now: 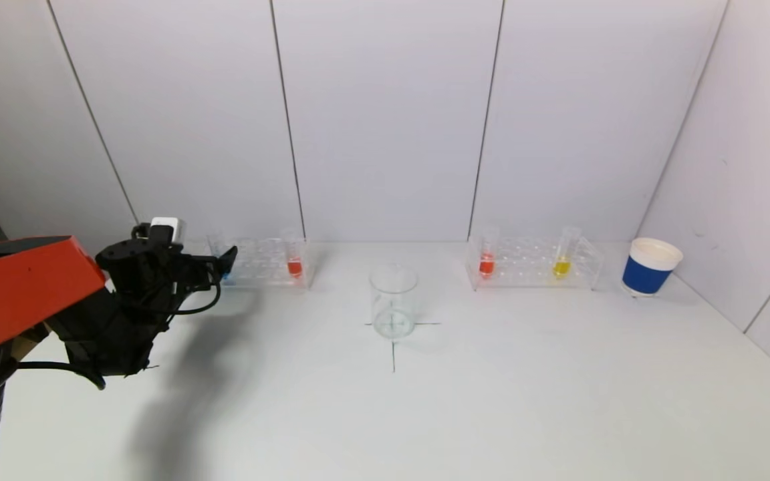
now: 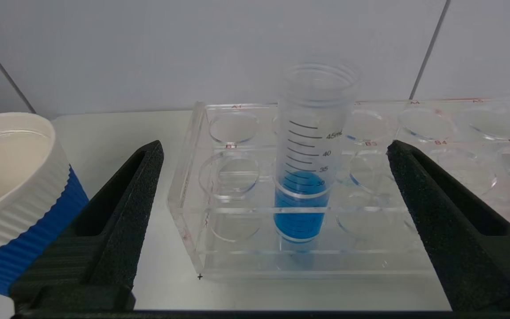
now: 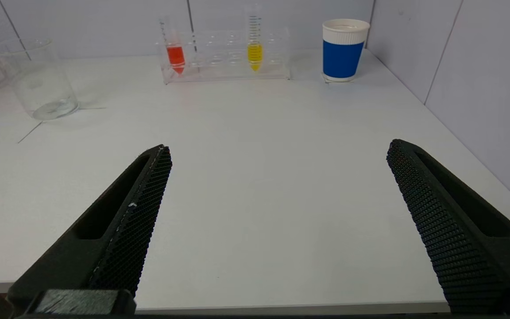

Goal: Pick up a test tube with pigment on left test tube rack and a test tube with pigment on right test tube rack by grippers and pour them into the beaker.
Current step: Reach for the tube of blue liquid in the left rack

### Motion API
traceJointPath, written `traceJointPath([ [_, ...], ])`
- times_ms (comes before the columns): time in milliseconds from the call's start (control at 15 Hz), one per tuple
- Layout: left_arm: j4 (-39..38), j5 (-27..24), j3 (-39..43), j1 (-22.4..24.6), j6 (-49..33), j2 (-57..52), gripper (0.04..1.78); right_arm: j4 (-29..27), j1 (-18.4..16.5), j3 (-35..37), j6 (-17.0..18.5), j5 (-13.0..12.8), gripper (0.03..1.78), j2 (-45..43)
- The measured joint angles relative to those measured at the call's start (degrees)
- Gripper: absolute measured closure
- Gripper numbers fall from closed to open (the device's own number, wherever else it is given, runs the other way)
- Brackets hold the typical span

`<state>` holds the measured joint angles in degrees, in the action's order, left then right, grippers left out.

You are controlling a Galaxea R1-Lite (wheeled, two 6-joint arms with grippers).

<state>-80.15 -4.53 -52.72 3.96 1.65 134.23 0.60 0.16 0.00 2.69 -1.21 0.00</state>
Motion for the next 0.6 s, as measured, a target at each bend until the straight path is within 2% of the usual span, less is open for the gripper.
traceJointPath([
  [600, 2.8, 0.2, -4.3, -0.9, 1.1, 0.4, 0.06, 0.0, 0.0, 0.0, 0.0, 0.0, 0.04, 0.0],
])
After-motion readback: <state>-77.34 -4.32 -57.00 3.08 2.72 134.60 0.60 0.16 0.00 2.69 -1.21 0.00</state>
